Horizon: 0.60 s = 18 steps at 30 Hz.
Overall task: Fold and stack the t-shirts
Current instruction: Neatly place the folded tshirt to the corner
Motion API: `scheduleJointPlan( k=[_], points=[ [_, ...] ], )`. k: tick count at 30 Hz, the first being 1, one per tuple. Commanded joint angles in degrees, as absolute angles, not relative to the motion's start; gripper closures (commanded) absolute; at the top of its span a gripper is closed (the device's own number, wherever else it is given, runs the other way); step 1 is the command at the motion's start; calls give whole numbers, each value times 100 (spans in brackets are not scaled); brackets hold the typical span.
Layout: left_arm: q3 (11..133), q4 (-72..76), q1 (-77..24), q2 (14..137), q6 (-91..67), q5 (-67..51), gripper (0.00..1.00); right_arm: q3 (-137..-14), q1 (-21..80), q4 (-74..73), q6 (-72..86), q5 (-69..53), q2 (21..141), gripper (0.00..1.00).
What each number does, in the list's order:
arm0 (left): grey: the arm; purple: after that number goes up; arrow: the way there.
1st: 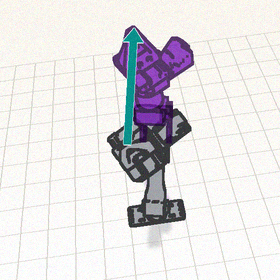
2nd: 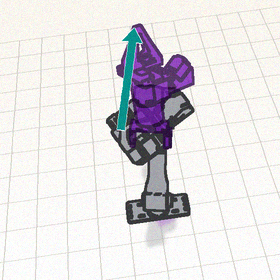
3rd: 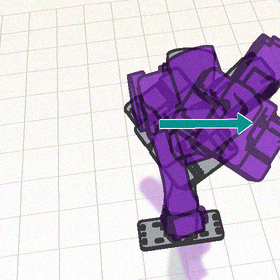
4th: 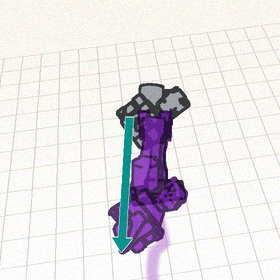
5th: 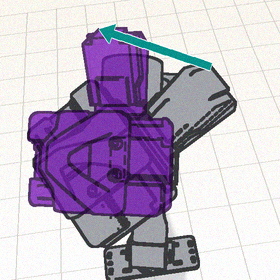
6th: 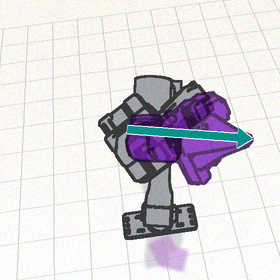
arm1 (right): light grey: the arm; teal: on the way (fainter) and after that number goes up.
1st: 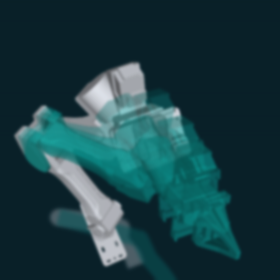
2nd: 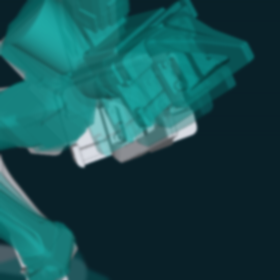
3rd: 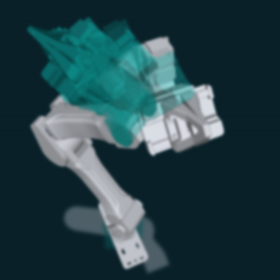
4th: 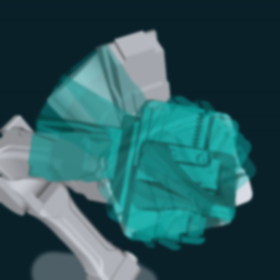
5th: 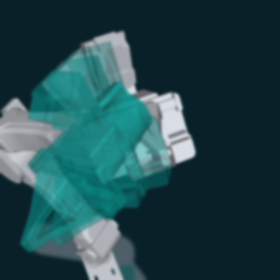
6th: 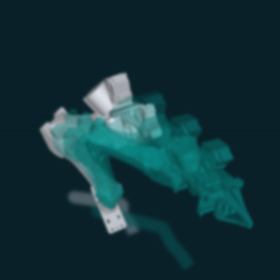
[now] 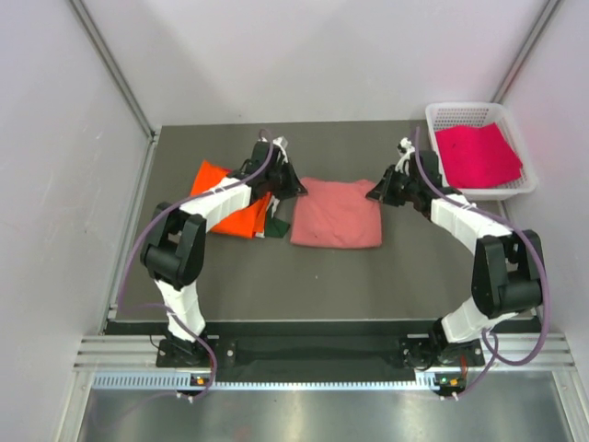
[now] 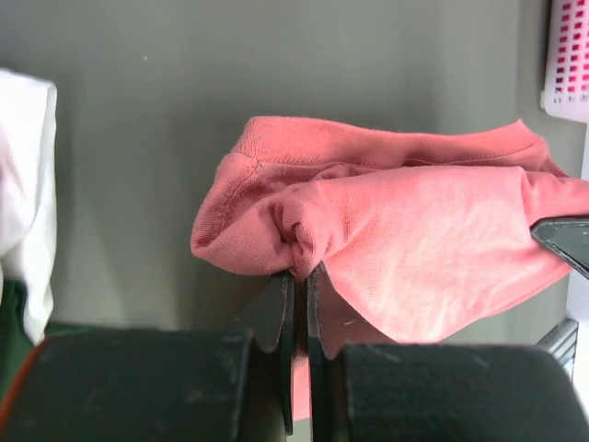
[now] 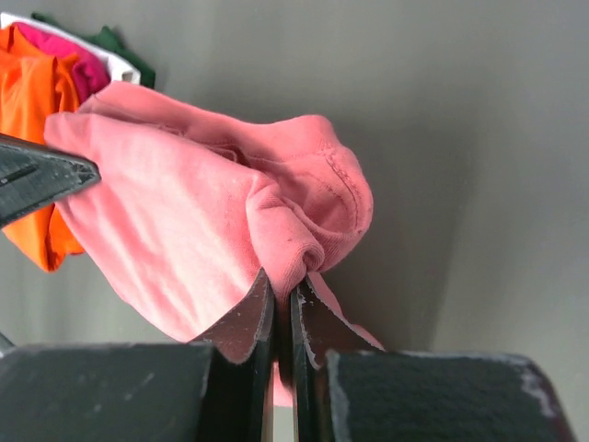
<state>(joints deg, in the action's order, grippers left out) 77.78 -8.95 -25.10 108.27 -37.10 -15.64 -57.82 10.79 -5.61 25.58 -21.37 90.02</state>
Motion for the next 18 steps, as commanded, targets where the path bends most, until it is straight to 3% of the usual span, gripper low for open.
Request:
scheduleJointPlan(
  k=[1,7,18],
  points=[
    [7577,-1002,-2487,10310,-3577,-1705,100,-5713,1186,-448,2479,-2250,8465,100],
    [7349,-1660,-2540,9371,-3306,-1232,100,-5625,1423,-825,2365,-2066,7824,100],
    [7523,-3970,-1601,7217,-2857,226,100,-6266,3303,-1222,2619,-740,7154,100]
  ],
)
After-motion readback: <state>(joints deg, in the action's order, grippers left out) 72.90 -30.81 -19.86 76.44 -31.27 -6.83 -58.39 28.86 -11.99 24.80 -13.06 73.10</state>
